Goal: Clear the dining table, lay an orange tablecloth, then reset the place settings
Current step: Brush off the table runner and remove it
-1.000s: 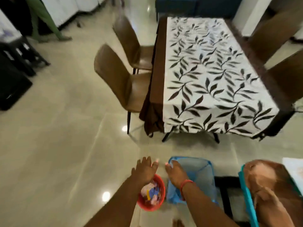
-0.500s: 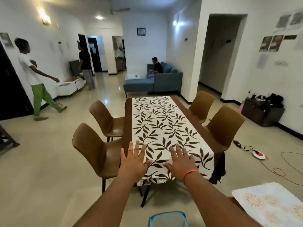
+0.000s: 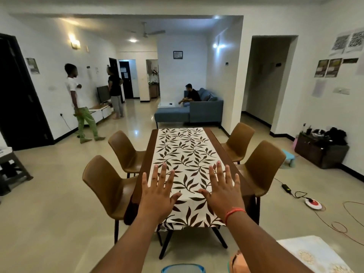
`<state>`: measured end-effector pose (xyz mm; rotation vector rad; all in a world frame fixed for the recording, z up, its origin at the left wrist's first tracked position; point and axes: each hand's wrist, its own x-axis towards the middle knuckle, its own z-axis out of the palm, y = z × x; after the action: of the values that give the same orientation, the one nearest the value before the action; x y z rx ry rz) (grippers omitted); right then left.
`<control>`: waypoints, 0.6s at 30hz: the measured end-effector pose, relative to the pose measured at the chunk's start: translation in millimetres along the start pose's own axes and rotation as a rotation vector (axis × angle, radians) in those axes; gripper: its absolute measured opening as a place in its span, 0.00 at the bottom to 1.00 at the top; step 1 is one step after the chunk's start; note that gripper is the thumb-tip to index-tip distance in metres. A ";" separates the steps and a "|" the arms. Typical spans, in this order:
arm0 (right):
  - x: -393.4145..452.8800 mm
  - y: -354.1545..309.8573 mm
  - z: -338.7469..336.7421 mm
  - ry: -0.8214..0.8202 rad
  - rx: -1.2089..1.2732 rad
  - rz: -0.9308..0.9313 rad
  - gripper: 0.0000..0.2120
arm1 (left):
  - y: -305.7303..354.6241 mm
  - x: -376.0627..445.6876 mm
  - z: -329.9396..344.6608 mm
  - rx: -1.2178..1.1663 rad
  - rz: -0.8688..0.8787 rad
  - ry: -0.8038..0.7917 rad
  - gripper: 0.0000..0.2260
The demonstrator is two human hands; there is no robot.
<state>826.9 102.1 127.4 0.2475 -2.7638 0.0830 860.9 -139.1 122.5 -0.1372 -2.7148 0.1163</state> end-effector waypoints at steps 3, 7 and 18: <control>-0.5 5.6 -5.7 0.007 -0.009 -0.013 0.40 | 9.4 -1.1 -5.6 0.003 -0.019 -0.001 0.34; -0.5 2.7 -10.8 -0.005 0.007 -0.007 0.39 | 7.7 -2.1 -5.6 0.007 -0.027 -0.007 0.34; -3.5 -38.7 6.9 -0.062 0.041 -0.015 0.39 | -40.7 -15.5 4.3 -0.013 -0.014 0.006 0.35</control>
<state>834.7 64.1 120.7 0.2867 -2.8239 0.1301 870.1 -181.5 116.5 -0.1221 -2.7101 0.0944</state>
